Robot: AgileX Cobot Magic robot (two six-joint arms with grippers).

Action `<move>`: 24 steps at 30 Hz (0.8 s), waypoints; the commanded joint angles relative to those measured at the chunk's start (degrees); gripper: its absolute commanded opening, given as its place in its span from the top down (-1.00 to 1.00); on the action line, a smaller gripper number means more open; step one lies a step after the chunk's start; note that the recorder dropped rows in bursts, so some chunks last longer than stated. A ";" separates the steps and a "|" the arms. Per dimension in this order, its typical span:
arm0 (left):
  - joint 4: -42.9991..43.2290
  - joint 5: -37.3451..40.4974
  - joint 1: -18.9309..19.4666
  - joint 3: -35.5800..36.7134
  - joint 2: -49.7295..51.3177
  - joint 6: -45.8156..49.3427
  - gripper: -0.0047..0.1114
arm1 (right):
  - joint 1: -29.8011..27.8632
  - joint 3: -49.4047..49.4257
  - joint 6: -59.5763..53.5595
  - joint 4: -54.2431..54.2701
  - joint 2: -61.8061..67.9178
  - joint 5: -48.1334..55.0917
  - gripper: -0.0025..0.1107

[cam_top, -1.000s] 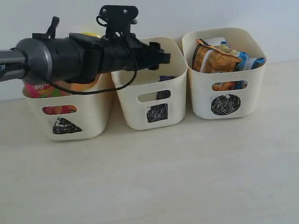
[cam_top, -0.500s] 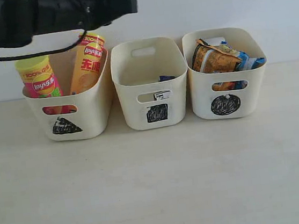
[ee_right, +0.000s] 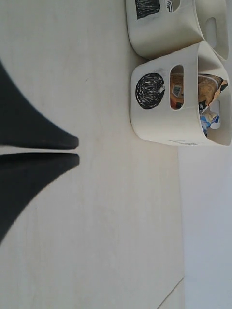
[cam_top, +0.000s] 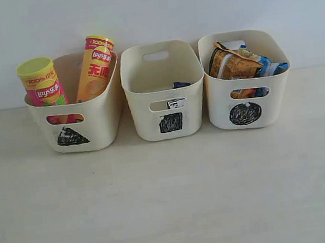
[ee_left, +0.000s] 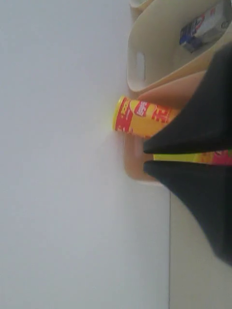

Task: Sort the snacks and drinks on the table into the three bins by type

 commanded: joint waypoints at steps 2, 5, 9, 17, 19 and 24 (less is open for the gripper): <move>-0.26 0.05 5.29 7.91 -10.76 -0.97 0.85 | 0.03 0.26 0.00 -0.14 -0.31 -0.45 0.96; -0.26 -0.11 6.67 12.53 -17.08 -1.07 0.85 | 0.03 0.26 0.00 -0.14 -0.31 -0.45 0.96; -0.26 -0.44 6.82 16.97 -24.33 -1.07 0.85 | 0.03 0.26 0.00 -0.14 -0.31 -0.45 0.96; -0.26 0.51 6.82 23.95 -37.04 -4.73 0.85 | 0.03 0.26 0.00 -0.47 -0.31 -0.23 0.96; -0.26 0.70 6.82 25.17 -39.43 -4.73 0.85 | 0.03 0.26 0.00 -0.36 -0.31 -0.23 0.96; -0.26 1.53 6.82 26.60 -44.21 -5.27 0.85 | 0.03 0.26 0.00 -0.36 -0.31 -0.23 0.96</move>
